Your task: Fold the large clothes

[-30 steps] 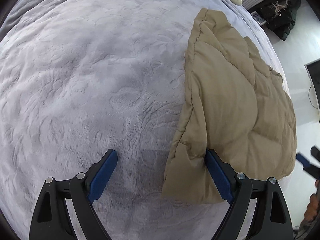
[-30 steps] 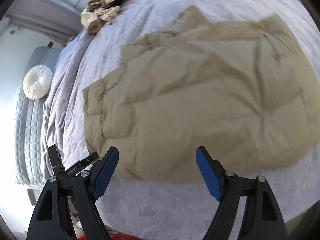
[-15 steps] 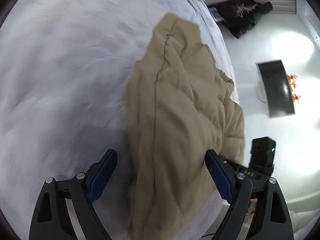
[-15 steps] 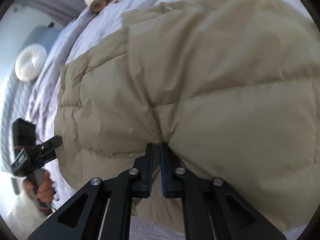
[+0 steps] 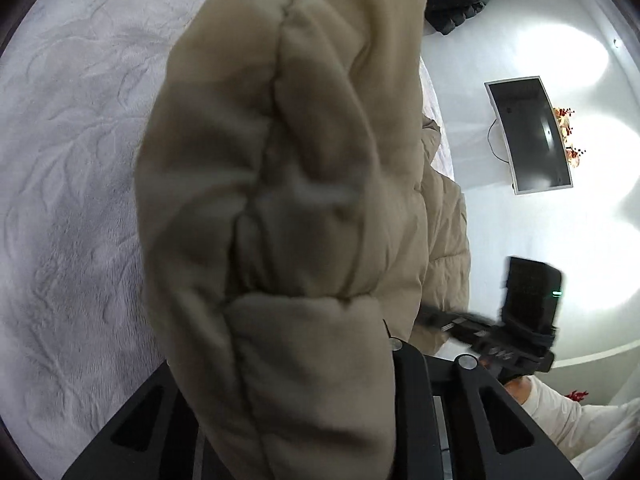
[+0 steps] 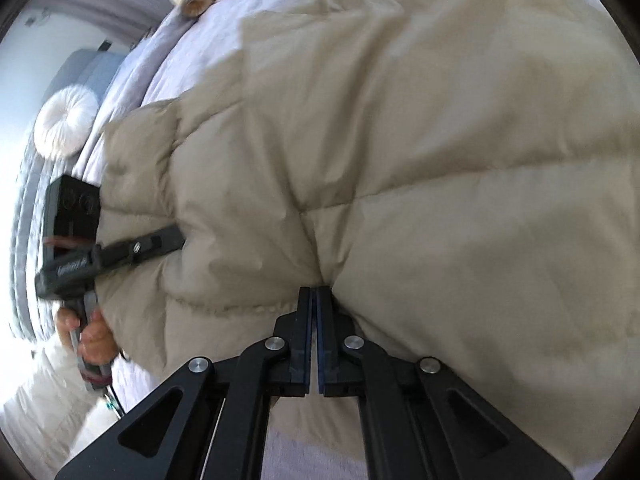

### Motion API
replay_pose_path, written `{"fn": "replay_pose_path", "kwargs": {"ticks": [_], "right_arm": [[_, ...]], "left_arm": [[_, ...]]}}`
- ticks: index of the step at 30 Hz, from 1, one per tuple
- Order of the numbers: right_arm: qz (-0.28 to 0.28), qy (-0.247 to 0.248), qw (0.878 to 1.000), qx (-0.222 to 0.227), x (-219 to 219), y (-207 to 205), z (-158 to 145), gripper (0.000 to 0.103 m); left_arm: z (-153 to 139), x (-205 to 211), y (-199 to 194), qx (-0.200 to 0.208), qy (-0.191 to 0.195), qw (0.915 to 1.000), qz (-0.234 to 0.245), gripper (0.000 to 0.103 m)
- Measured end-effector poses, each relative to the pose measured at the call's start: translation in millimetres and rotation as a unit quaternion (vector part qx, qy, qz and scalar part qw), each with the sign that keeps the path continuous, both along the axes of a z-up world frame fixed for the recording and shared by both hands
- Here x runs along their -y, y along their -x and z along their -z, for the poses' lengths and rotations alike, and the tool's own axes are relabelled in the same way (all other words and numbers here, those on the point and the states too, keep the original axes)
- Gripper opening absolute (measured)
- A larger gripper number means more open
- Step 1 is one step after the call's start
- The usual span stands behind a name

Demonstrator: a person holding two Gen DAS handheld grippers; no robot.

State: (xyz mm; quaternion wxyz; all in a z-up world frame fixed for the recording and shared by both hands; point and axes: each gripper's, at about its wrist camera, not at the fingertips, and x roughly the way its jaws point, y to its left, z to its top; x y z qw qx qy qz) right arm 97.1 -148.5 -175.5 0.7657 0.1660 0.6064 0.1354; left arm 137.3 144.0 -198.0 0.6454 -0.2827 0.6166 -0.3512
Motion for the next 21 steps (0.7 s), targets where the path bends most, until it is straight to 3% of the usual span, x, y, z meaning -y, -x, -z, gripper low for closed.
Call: {"fn": "replay_pose_path", "kwargs": {"ticks": [4, 7, 9, 14, 21], "right_arm": [[0.013, 0.051, 0.994, 0.093, 28.1, 3.1, -50.7, 0.0], [0.03, 0.061, 0.992, 0.111, 52.7, -9.6, -54.9, 0.0], [0.032, 0.059, 0.992, 0.107, 61.9, -21.9, -41.7, 0.0], [0.033, 0.028, 0.997, 0.07, 74.1, -49.1, 9.6, 0.0], [0.044, -0.066, 0.997, 0.022, 86.9, -74.6, 53.2, 0.0]], "left_arm": [[-13.2, 6.9, -0.2, 0.003, -0.02, 0.9998, 0.005, 0.026], [-26.6, 23.7, -0.7, 0.011, -0.032, 0.9994, 0.009, 0.026], [-41.1, 30.5, -1.4, 0.012, -0.034, 0.9992, 0.014, 0.021], [-79.3, 51.2, -2.0, 0.0, -0.03, 0.9995, 0.008, 0.021], [-141.8, 145.5, -10.2, 0.021, -0.064, 0.996, 0.059, 0.021]]}}
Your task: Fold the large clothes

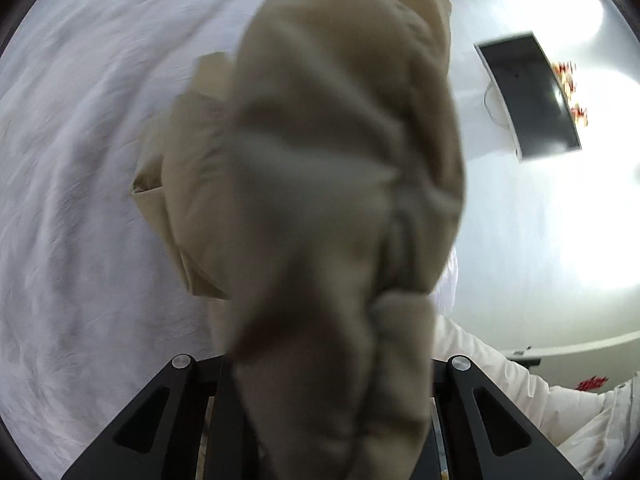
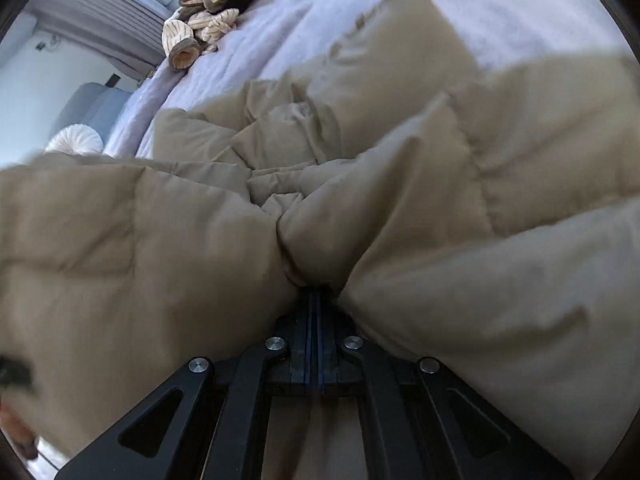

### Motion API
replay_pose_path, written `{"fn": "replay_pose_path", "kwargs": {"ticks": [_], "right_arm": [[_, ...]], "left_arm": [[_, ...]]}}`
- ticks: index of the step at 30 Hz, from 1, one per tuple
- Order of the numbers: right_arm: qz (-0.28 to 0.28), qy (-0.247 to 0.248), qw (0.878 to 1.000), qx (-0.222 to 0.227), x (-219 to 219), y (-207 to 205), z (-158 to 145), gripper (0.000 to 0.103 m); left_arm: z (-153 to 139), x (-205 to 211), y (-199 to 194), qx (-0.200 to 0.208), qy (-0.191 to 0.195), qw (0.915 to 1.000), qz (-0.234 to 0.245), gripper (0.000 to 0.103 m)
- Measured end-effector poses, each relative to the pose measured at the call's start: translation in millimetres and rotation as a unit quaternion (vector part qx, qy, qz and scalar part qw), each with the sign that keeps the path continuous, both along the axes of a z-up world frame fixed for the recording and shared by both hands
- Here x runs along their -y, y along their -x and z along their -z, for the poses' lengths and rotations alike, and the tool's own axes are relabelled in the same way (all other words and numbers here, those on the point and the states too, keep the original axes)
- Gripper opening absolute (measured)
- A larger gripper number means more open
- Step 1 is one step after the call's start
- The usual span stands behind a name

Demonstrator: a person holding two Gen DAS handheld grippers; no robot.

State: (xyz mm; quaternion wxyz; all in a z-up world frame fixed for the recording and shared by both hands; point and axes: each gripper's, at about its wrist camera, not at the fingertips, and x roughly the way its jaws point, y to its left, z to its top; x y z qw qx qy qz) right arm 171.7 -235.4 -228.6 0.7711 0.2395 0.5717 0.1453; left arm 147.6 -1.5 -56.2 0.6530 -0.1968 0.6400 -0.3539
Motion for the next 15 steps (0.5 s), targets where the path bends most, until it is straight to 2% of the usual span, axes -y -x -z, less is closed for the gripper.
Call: {"fn": "replay_pose_path", "kwargs": {"ticks": [4, 8, 11, 12, 15], "right_arm": [[0.014, -0.055, 0.998, -0.02, 12.8, -2.9, 15.4, 0.0], [0.023, -0.092, 0.995, -0.034, 21.6, -2.1, 23.6, 0.0], [0.026, -0.108, 0.992, -0.052, 29.2, 2.0, 15.7, 0.0], [0.031, -0.114, 0.991, -0.054, 34.2, 6.1, 10.0, 0.003], [0.041, -0.145, 0.988, -0.041, 51.0, 32.1, -13.4, 0.003]], "left_arm": [[-5.1, 40.9, -10.2, -0.021, -0.005, 0.9997, -0.012, 0.021], [-2.9, 60.9, -19.0, -0.039, -0.009, 0.9985, -0.038, 0.021], [-3.0, 68.5, -24.6, -0.048, -0.007, 0.9976, -0.049, 0.021], [-3.5, 71.0, -27.5, -0.048, -0.011, 0.9976, -0.049, 0.021], [-6.0, 68.2, -22.1, -0.045, -0.025, 0.9976, -0.045, 0.021]]}}
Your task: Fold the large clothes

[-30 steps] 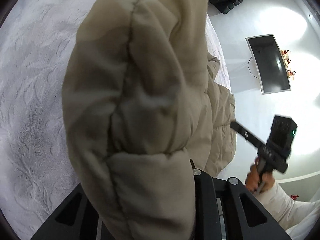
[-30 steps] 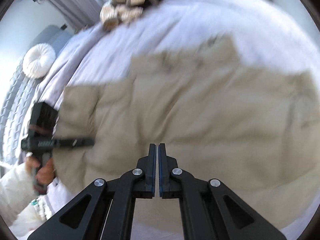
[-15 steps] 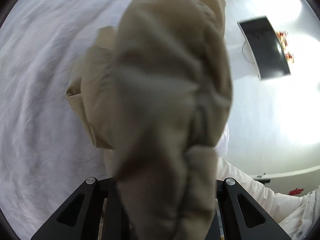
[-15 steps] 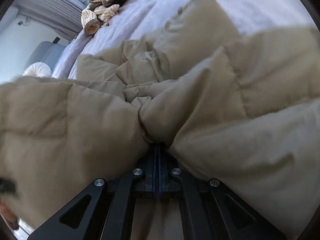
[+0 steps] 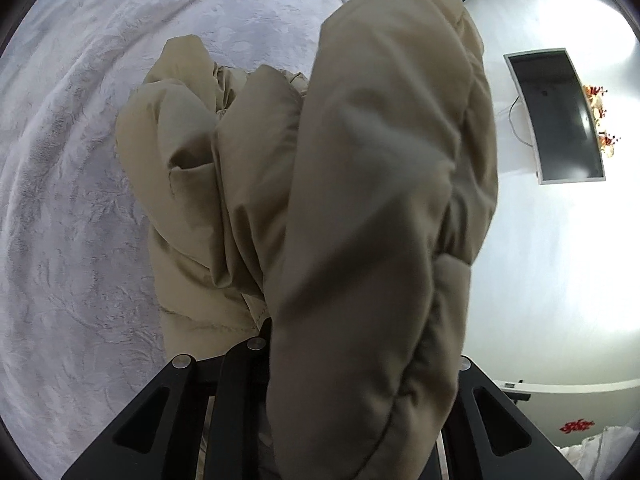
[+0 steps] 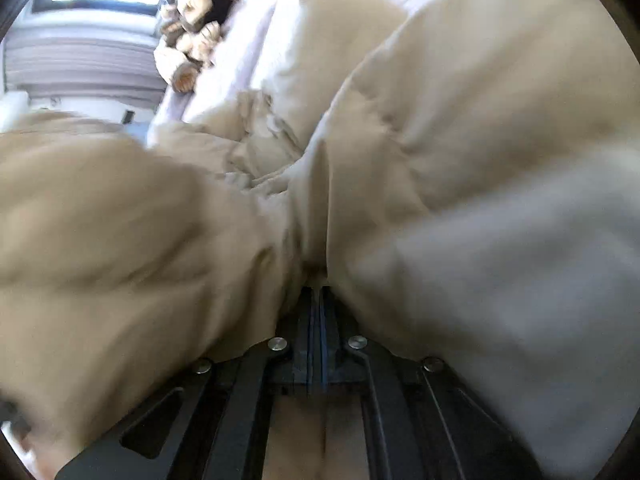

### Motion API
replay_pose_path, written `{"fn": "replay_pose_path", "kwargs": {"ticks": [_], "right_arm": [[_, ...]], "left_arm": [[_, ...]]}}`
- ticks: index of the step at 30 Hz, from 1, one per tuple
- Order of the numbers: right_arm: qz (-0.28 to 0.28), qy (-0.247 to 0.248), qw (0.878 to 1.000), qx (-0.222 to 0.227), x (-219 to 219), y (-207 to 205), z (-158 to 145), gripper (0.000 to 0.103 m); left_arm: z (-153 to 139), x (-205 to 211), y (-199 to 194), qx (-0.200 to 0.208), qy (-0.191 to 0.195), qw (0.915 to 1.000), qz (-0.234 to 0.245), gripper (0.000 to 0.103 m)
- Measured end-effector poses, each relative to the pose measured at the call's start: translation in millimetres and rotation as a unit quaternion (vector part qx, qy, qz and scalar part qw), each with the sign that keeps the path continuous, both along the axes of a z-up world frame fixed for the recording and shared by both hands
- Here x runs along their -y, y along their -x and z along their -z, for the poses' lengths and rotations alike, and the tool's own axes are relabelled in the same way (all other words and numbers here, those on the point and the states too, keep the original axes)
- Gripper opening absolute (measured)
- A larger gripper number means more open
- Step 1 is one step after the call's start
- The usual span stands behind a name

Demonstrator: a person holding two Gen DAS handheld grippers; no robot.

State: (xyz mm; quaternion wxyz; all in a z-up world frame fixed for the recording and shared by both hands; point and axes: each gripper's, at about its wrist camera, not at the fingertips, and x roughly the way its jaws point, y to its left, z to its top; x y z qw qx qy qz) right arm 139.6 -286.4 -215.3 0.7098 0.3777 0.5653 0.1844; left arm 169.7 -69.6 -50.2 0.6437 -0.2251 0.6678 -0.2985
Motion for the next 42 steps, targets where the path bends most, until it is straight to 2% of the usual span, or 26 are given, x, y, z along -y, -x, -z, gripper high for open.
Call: {"fn": "replay_pose_path", "kwargs": {"ticks": [2, 5, 8, 12, 13, 14, 15, 16, 17, 20, 23, 24, 26, 29, 33, 34, 36, 38, 39, 40, 41, 42], "right_arm": [[0.009, -0.011, 1.0, 0.005, 11.5, 33.9, -13.6, 0.003], [0.015, -0.029, 0.999, -0.001, 15.4, 83.5, -16.7, 0.003], [0.007, -0.01, 1.0, -0.02, 8.9, 117.4, -2.0, 0.003], [0.033, -0.024, 0.998, -0.043, 8.4, 131.2, 32.0, 0.0], [0.038, -0.033, 0.998, -0.043, 10.2, 132.1, 37.6, 0.0], [0.041, -0.04, 0.997, -0.042, 11.4, 132.7, 40.2, 0.0], [0.043, -0.049, 0.997, -0.04, 13.2, 134.1, 43.0, 0.0], [0.042, -0.055, 0.997, -0.038, 14.3, 135.7, 44.7, 0.0], [0.041, -0.06, 0.997, -0.035, 15.0, 137.2, 45.9, 0.0], [0.041, -0.076, 0.996, -0.034, 18.0, 139.0, 47.4, 0.0], [0.041, -0.086, 0.995, -0.033, 29.6, 147.9, 38.4, 0.001], [0.042, -0.087, 0.995, -0.031, 28.9, 134.5, 35.5, 0.002], [0.05, -0.085, 0.995, -0.022, 45.4, 144.0, 24.5, 0.003], [0.074, -0.066, 0.995, -0.017, 80.0, 162.1, 7.9, 0.003], [0.13, -0.016, 0.991, -0.016, 134.4, 189.3, -17.5, 0.003], [0.144, -0.009, 0.989, -0.01, 146.9, 195.5, -26.3, 0.007], [0.158, -0.008, 0.987, 0.015, 163.1, 202.8, -48.0, 0.007], [0.145, -0.009, 0.988, 0.049, 163.8, 205.6, -73.2, 0.008], [0.136, -0.009, 0.989, 0.063, 161.7, 199.1, -83.1, 0.022], [0.123, -0.009, 0.989, 0.08, 157.4, 198.8, -94.7, 0.05], [0.108, -0.011, 0.989, 0.098, 151.5, 200.3, -105.0, 0.063], [0.096, -0.016, 0.989, 0.109, 144.3, 200.1, -113.0, 0.073]], "left_arm": [[-4.2, 5.2, 1.3, 0.001, -0.007, 1.0, -0.001, 0.021], [-10.2, 12.6, 1.2, 0.003, -0.02, 0.9998, -0.005, 0.021], [-32.3, 34.5, 16.9, 0.008, -0.047, 0.9989, -0.002, 0.021], [-43.5, 72.3, 23.0, 0.017, -0.073, 0.997, 0.02, 0.023], [-44.5, 81.5, 24.3, 0.02, -0.073, 0.9967, 0.03, 0.03], [-46.3, 92.0, 26.0, 0.021, -0.066, 0.9967, 0.042, 0.05], [-48.2, 105.2, 27.4, 0.016, -0.045, 0.9972, 0.058, 0.063], [-49.5, 111.6, 26.2, 0.013, -0.033, 0.997, 0.068, 0.081], [-51.3, 123.3, 27.2, 0.015, -0.024, 0.9962, 0.083, 0.083], [-50.3, 146.5, 27.3, 0.016, 0.002, 0.993, 0.117, 0.083], [-43.6, 165.0, 24.8, 0.006, 0.057, 0.9905, 0.125, 0.083], [-40.9, 174.0, 23.8, 0.007, 0.079, 0.9884, 0.129, 0.084], [-35.2, 188.4, 22.3, 0.017, 0.099, 0.9855, 0.136, 0.084], [-21.4, 214.1, 20.6, 0.043, 0.096, 0.9845, 0.14, 0.083], [2.9, 238.8, 22.5, 0.069, 0.081, 0.9837, 0.145, 0.083], [3.9, 245.4, 25.5, 0.077, 0.077, 0.983, 0.148, 0.084], [10.9, 243.3, 22.7, 0.082, 0.076, 0.9826, 0.148, 0.084], [13.1, 243.4, 22.0, 0.081, 0.078, 0.9829, 0.146, 0.084], [17.0, 243.3, 19.3, 0.079, 0.079, 0.9831, 0.145, 0.084], [18.9, 242.5, 18.5, 0.078, 0.079, 0.9832, 0.145, 0.084], [18.9, 242.0, 18.1, 0.076, 0.079, 0.9832, 0.146, 0.084], [32.9, 245.3, 13.2, 0.075, 0.079, 0.9833, 0.145, 0.084]]}}
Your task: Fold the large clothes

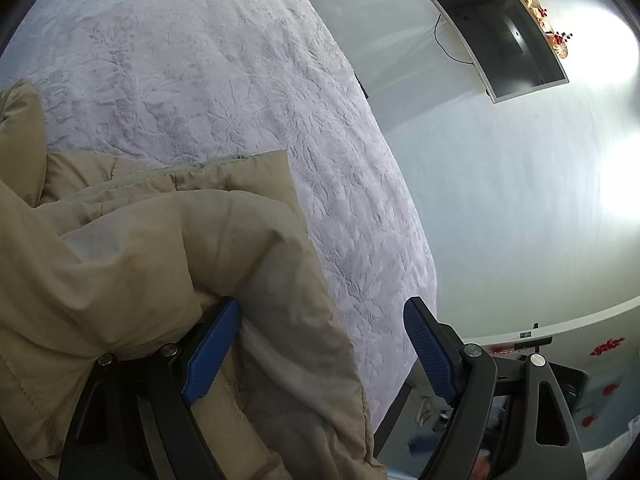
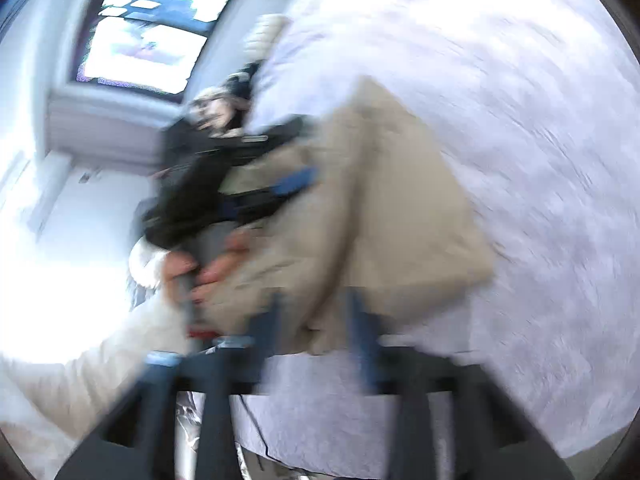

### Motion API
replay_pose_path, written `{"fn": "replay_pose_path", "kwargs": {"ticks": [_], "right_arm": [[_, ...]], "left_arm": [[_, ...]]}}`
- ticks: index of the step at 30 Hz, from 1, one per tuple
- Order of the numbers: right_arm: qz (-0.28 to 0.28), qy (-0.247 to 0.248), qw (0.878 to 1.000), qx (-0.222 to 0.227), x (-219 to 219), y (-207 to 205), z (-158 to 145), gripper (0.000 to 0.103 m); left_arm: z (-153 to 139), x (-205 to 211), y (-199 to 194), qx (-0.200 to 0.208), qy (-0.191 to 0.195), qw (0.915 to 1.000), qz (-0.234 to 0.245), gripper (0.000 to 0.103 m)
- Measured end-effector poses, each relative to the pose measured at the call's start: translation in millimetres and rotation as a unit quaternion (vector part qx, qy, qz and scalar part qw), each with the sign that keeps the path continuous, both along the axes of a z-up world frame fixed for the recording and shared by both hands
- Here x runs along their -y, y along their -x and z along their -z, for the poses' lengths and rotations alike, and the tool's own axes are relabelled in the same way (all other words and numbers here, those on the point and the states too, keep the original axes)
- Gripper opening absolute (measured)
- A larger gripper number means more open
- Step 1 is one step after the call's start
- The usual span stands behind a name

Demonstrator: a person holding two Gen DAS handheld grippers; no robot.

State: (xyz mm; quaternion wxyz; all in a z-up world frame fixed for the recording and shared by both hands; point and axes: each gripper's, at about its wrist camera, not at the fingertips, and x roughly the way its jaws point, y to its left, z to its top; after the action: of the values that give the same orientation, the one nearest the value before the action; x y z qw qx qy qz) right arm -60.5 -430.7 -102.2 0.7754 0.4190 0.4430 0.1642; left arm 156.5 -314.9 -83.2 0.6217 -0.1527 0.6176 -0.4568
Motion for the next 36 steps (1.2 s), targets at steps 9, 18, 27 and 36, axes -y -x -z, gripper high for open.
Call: {"fn": "replay_pose_path", "kwargs": {"ticks": [9, 18, 27, 36], "right_arm": [[-0.028, -0.087, 0.995, -0.029, -30.6, -14.8, 34.5, 0.073], [0.006, 0.005, 0.994, -0.108, -44.8, -38.0, 81.1, 0.019], [0.009, 0.053, 0.993, -0.109, -35.2, -43.6, 65.1, 0.019], [0.029, 0.107, 0.987, -0.116, 6.6, -46.6, 68.1, 0.019]], "left_arm": [[13.7, 4.9, -6.8, -0.007, 0.005, 1.0, 0.003, 0.083], [-65.4, -49.0, -11.7, 0.138, -0.019, 0.99, -0.023, 0.084], [-27.1, -137.1, -13.2, 0.183, -0.137, 0.9652, -0.126, 0.083], [1.0, -62.7, -18.1, 0.238, -0.121, 0.9573, -0.11, 0.084]]}}
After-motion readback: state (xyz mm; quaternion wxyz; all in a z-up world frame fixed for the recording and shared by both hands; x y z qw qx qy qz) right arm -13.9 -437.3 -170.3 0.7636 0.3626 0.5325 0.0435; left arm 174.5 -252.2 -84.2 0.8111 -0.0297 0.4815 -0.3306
